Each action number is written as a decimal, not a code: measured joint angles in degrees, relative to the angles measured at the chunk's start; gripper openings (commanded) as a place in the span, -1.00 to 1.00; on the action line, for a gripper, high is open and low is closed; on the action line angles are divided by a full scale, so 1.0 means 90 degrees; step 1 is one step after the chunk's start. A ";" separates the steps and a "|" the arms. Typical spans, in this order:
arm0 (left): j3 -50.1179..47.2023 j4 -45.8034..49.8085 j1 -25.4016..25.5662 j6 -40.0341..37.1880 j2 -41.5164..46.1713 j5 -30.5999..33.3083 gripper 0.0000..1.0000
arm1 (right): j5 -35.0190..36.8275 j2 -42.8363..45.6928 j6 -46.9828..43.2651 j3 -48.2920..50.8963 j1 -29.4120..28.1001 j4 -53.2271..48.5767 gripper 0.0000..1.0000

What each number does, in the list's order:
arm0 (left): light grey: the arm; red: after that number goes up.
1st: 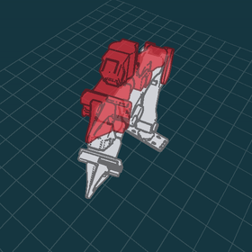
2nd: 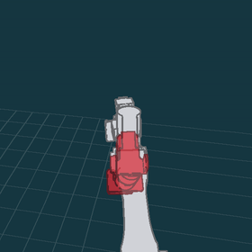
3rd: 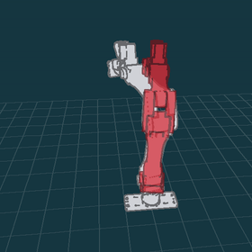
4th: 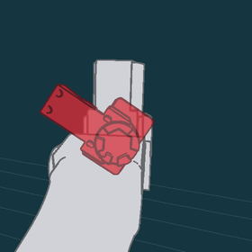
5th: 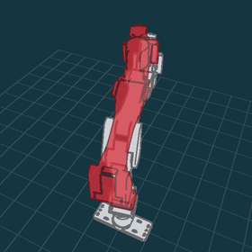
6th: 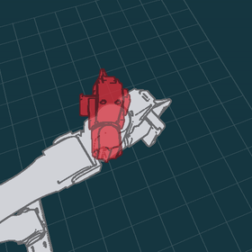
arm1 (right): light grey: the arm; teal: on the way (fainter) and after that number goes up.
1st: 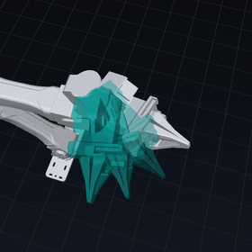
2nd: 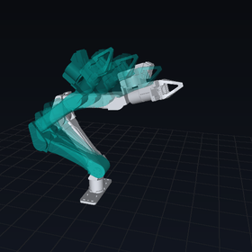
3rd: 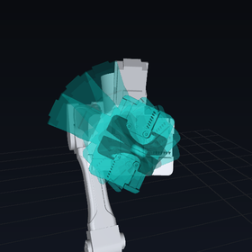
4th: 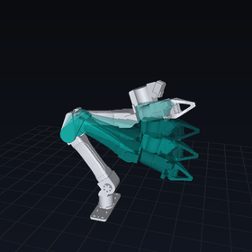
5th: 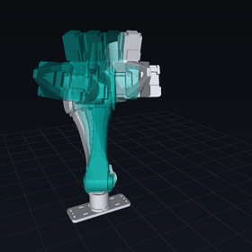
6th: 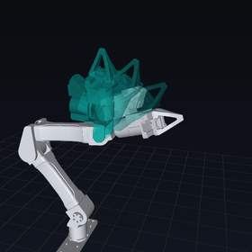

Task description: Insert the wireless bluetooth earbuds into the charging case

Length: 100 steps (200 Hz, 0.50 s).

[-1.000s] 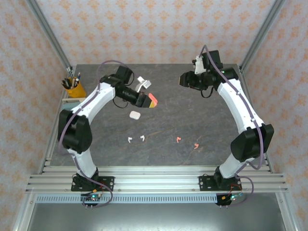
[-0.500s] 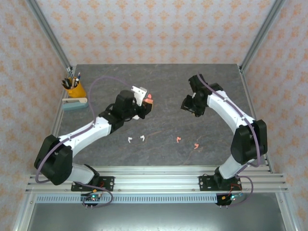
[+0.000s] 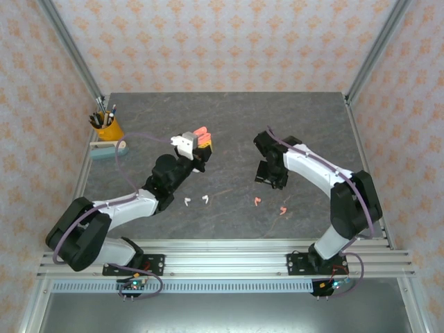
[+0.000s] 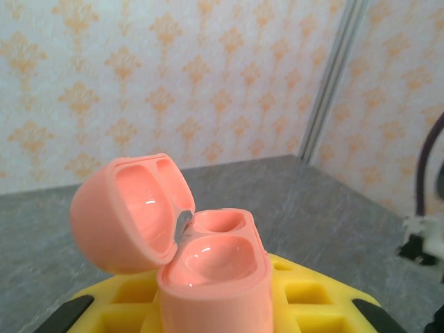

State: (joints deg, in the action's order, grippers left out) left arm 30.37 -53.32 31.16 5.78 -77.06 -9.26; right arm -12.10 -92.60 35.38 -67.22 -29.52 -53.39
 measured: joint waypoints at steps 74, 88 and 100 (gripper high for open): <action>-0.0238 -0.0155 0.0153 -0.0321 0.0792 -0.0753 -1.00 | -0.0039 -0.0126 0.0092 0.0168 -0.0185 0.0386 0.00; -0.0238 -0.0155 0.0165 -0.0364 0.0826 -0.0753 -1.00 | -0.0058 -0.0211 0.0095 0.0170 -0.0209 0.0430 0.00; -0.0238 -0.0151 0.0165 -0.0393 0.0806 -0.0753 -1.00 | -0.0068 -0.0289 0.0097 0.0172 -0.0236 0.0452 0.00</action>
State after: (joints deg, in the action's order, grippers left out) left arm 28.23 -54.68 32.64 2.24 -69.80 -16.03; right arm -12.71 -95.20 36.25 -65.67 -31.64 -49.32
